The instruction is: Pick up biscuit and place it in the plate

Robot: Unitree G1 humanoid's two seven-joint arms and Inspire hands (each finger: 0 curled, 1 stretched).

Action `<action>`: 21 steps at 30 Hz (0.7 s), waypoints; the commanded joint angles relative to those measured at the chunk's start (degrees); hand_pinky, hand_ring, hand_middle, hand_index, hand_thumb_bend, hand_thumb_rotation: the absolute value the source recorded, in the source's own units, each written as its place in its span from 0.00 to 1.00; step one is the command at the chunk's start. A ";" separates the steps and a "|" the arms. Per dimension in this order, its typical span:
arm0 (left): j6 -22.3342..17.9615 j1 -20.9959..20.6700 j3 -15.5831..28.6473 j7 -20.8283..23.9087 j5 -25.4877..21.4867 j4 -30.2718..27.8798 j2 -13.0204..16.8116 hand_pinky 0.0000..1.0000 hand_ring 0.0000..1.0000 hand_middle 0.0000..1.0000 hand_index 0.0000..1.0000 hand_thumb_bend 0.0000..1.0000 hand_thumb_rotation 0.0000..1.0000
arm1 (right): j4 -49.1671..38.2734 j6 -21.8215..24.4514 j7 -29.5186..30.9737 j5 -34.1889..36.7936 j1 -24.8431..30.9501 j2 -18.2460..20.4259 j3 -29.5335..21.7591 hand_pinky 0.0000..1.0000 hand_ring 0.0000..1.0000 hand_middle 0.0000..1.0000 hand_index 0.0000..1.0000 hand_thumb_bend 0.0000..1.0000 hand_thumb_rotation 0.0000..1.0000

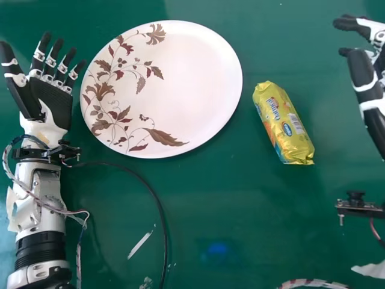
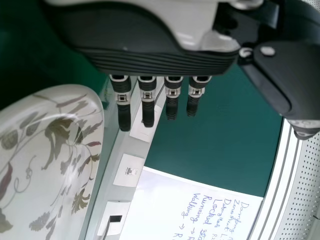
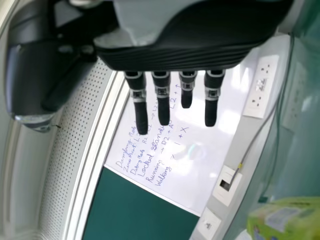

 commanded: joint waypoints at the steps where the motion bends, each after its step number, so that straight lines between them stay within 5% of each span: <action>1: 1.26 3.29 -0.95 -0.55 -0.12 2.65 -2.12 0.85 0.95 1.00 1.00 1.00 0.86 | -3.53 2.38 1.85 0.73 1.58 -1.86 -1.71 0.82 0.90 0.91 0.83 0.88 0.43; 7: 0.98 3.19 -1.12 -0.05 0.20 2.49 -2.51 0.79 0.94 1.00 1.00 1.00 0.82 | -5.75 3.13 5.53 2.80 1.92 -5.99 -5.67 0.83 0.90 0.91 0.82 0.89 0.43; 12: 1.18 3.43 -1.50 0.80 0.78 1.58 -2.88 0.82 0.97 1.00 1.00 1.00 0.77 | -9.13 6.88 8.37 4.47 2.36 -8.65 -8.15 0.86 0.90 0.91 0.82 0.92 0.44; 21: 1.14 3.63 -1.76 0.69 0.71 0.74 -3.29 0.62 0.85 0.97 1.00 1.00 0.84 | -15.62 14.05 14.44 -6.63 5.09 -15.52 -12.52 0.82 0.90 0.91 0.81 0.91 0.44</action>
